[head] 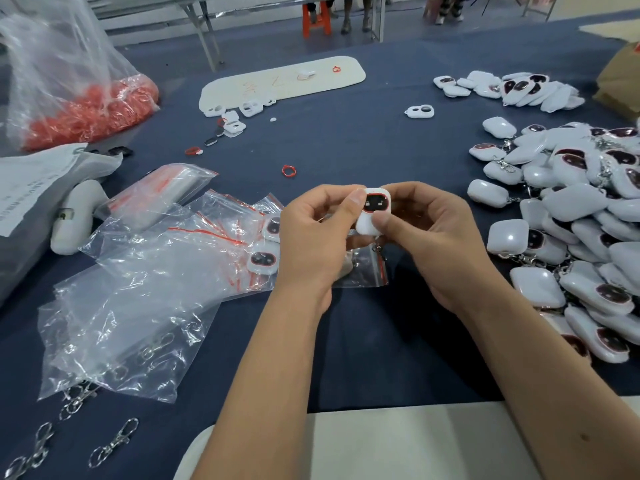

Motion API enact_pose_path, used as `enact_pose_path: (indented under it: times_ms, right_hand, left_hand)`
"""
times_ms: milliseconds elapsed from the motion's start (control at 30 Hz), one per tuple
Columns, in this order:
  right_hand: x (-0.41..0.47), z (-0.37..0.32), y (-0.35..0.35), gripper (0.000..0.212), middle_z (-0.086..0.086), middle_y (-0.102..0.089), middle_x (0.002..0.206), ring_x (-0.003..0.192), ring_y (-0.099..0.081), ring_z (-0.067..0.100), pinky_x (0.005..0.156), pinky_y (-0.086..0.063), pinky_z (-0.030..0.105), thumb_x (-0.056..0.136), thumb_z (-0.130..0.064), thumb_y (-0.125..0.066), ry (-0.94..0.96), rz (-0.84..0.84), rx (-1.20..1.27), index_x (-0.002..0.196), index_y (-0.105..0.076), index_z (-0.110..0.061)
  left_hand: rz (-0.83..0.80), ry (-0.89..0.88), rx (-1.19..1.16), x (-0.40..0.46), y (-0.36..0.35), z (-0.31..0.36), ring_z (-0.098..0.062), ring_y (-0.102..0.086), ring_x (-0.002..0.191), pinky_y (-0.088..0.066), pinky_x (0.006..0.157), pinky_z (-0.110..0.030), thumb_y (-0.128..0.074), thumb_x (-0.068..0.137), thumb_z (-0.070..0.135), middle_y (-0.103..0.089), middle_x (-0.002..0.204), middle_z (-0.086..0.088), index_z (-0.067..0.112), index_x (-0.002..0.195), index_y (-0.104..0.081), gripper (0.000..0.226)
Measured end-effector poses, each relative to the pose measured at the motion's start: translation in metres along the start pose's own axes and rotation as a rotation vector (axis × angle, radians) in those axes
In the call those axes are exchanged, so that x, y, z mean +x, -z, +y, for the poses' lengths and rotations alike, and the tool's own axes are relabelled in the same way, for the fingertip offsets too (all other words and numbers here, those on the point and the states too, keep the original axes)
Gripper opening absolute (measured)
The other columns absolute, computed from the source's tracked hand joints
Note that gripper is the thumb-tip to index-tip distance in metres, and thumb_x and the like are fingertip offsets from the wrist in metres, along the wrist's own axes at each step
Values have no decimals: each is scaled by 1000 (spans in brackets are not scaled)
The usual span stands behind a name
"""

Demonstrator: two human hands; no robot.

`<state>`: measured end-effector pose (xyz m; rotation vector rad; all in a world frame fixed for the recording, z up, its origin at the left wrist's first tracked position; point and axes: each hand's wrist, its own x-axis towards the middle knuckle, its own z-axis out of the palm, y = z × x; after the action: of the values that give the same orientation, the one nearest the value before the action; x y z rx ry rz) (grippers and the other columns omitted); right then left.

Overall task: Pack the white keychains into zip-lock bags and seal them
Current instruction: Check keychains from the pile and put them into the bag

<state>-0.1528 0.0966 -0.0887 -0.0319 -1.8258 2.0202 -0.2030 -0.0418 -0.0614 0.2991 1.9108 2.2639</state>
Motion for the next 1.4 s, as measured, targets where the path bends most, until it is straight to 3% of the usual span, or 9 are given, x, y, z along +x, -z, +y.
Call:
enact_pose_path:
  times_ms: [133, 233, 333, 467, 667, 833, 1000, 1267, 1400]
  right_hand:
    - [1, 0, -1, 21, 6, -81, 99, 90, -76, 17, 78, -59, 24, 92, 4, -74, 35, 29, -6, 107, -75, -11]
    - [3, 3, -1, 20, 5, -80, 102, 93, -74, 15, 82, -58, 26, 93, -1, -75, 23, 111, 26, 109, -76, -13]
    - [5, 5, 2, 21, 8, -79, 107, 97, -73, 18, 89, -58, 32, 95, -6, -74, -14, 165, 77, 116, -76, -10]
    - [8, 3, 7, 18, 0, -77, 94, 83, -66, 12, 86, -55, 30, 97, -7, -72, -20, 274, 198, 114, -74, -13]
    - [11, 1, 16, 18, -6, -73, 81, 70, -63, 6, 73, -53, 17, 101, 1, -62, -115, 357, 365, 113, -72, -8]
    - [11, -3, 16, 13, -4, -74, 87, 75, -64, 7, 76, -53, 17, 104, -4, -58, -134, 344, 499, 107, -70, -6]
    - [8, -8, 12, 11, 1, -75, 86, 82, -73, 15, 76, -58, 23, 99, -15, -63, -160, 258, 509, 96, -72, -9]
    - [3, -6, -2, 11, 14, -77, 91, 79, -75, 23, 73, -60, 28, 105, -15, -63, -195, 137, 195, 109, -61, -4]
    - [-2, -4, -1, 12, 6, -80, 89, 76, -73, 14, 67, -55, 25, 100, -19, -71, -190, 4, -135, 106, -70, -10]
  left_hand:
    - [23, 16, 0, 2, 3, 4, -12, -68, 68, -50, 51, -21, -68, 100, 25, -76, 81, -4, 14, 86, -79, 22]
    - [217, 22, -38, 6, 3, 2, -13, -57, 56, -41, 46, -23, -61, 104, 25, -66, 67, -2, 10, 76, -75, 34]
    - [337, -124, 293, 6, 0, -5, -17, -55, 58, -40, 58, -29, -60, 101, 19, -62, 62, 0, 8, 70, -70, 35]
    - [192, -275, 846, -13, -20, -12, -23, -58, 78, -43, 72, -38, -65, 92, 17, -65, 79, -2, 10, 79, -62, 16]
    - [132, -274, 1055, -31, -38, -20, -23, -57, 97, -25, 72, -25, -66, 91, 13, -61, 110, -4, 11, 113, -56, 24]
    - [137, -274, 1058, -32, -38, -15, -16, -38, 78, -22, 67, -25, -56, 88, 1, -55, 100, -2, 13, 104, -49, 21]
    - [225, -304, 1026, -27, -31, -14, -23, -43, 72, -23, 64, -29, -57, 88, 3, -52, 81, -2, 14, 90, -43, 18]
    - [427, -449, 719, -24, -30, -9, -19, -51, 66, -31, 61, -24, -62, 83, -7, -59, 72, -2, 7, 80, -55, 17]
    - [405, -517, 696, -24, -31, -9, -22, -54, 70, -36, 65, -27, -62, 83, -10, -60, 78, -2, 6, 82, -57, 17]
